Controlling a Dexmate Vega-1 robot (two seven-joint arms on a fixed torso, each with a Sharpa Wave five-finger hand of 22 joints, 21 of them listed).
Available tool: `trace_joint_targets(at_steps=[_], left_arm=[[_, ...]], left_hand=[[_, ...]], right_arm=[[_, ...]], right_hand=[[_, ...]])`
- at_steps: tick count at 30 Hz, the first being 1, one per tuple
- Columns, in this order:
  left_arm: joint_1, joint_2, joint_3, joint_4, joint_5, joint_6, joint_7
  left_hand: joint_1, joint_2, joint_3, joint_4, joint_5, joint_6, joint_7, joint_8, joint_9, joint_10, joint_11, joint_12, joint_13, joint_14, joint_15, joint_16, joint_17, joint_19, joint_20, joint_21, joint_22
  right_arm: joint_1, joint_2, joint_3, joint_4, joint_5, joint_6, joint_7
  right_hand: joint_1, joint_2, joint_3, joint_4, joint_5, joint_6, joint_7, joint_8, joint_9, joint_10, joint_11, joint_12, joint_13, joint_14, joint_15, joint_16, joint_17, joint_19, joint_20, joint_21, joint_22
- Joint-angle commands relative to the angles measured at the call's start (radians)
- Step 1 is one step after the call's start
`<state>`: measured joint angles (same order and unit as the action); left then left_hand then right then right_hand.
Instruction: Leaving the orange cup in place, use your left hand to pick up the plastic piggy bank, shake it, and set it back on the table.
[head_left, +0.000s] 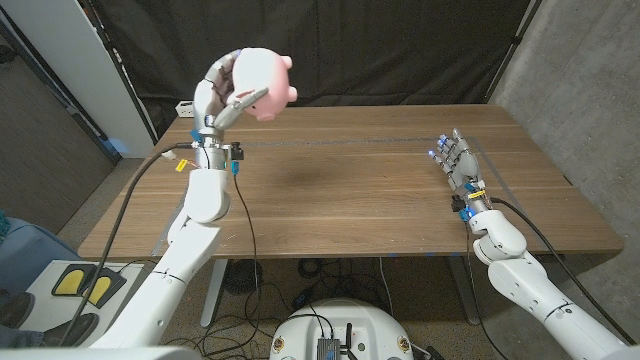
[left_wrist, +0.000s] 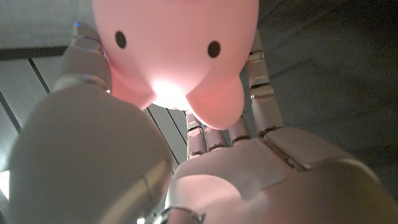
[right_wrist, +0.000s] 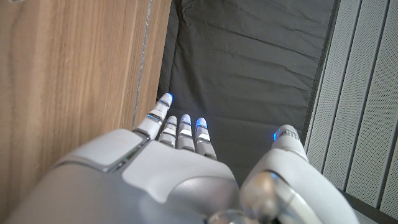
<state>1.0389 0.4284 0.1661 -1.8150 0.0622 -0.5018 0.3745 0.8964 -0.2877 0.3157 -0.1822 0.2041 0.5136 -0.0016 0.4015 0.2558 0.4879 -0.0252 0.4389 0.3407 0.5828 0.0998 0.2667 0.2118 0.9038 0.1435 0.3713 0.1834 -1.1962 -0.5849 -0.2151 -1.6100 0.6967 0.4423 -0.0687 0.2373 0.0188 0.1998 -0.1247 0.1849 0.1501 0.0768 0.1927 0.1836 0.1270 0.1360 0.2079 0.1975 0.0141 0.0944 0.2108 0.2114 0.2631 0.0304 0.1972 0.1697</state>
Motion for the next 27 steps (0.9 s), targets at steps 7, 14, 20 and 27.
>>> trace_joint_targets(at_steps=[7,14,20,27], left_arm=[[-0.231,0.197,0.417,-0.323,1.167,0.709,-0.557],[-0.248,0.204,0.467,-0.324,1.220,0.770,-0.632],[-0.233,0.217,0.458,-0.328,1.174,0.781,-0.578],[-0.162,0.224,0.362,-0.294,0.899,0.694,-0.289]], left_hand=[[0.408,0.420,0.153,0.024,0.000,0.184,0.072,0.007,0.004,0.129,0.025,0.003,0.095,0.153,-0.148,0.005,0.002,-0.030,-0.065,0.003,0.004],[0.402,0.419,0.153,0.026,-0.001,0.183,0.070,0.004,0.002,0.127,0.024,0.000,0.096,0.145,-0.148,0.000,0.003,-0.041,-0.063,0.000,0.003],[0.400,0.419,0.153,0.025,-0.002,0.184,0.070,0.002,0.001,0.129,0.025,-0.001,0.096,0.145,-0.149,-0.001,0.003,-0.043,-0.064,-0.001,0.003],[0.397,0.421,0.153,0.025,-0.003,0.195,0.076,0.002,-0.001,0.142,0.030,0.001,0.098,0.160,-0.151,0.005,0.005,-0.031,-0.068,0.004,0.003]], right_arm=[[-0.025,0.002,0.011,-0.010,0.006,0.015,0.008],[-0.039,-0.002,0.015,-0.016,0.009,0.015,0.008],[-0.044,-0.002,0.018,-0.021,0.010,0.015,0.006],[-0.045,0.000,0.018,-0.022,0.012,0.012,0.006]], right_hand=[[0.002,0.007,0.003,-0.006,-0.003,0.005,0.008,0.003,0.004,0.006,-0.005,0.005,0.003,0.009,0.002,0.006,0.005,0.009,-0.003,0.006,0.003],[0.002,0.007,0.002,-0.006,-0.003,0.005,0.008,0.003,0.004,0.005,-0.004,0.004,0.003,0.009,0.002,0.005,0.005,0.008,-0.003,0.005,0.003],[0.002,0.008,0.002,-0.006,-0.003,0.005,0.008,0.003,0.004,0.006,-0.004,0.004,0.003,0.009,0.003,0.005,0.005,0.008,-0.003,0.005,0.003],[0.002,0.008,0.002,-0.006,-0.003,0.005,0.009,0.003,0.004,0.006,-0.003,0.004,0.003,0.010,0.003,0.005,0.005,0.009,-0.003,0.004,0.003]])
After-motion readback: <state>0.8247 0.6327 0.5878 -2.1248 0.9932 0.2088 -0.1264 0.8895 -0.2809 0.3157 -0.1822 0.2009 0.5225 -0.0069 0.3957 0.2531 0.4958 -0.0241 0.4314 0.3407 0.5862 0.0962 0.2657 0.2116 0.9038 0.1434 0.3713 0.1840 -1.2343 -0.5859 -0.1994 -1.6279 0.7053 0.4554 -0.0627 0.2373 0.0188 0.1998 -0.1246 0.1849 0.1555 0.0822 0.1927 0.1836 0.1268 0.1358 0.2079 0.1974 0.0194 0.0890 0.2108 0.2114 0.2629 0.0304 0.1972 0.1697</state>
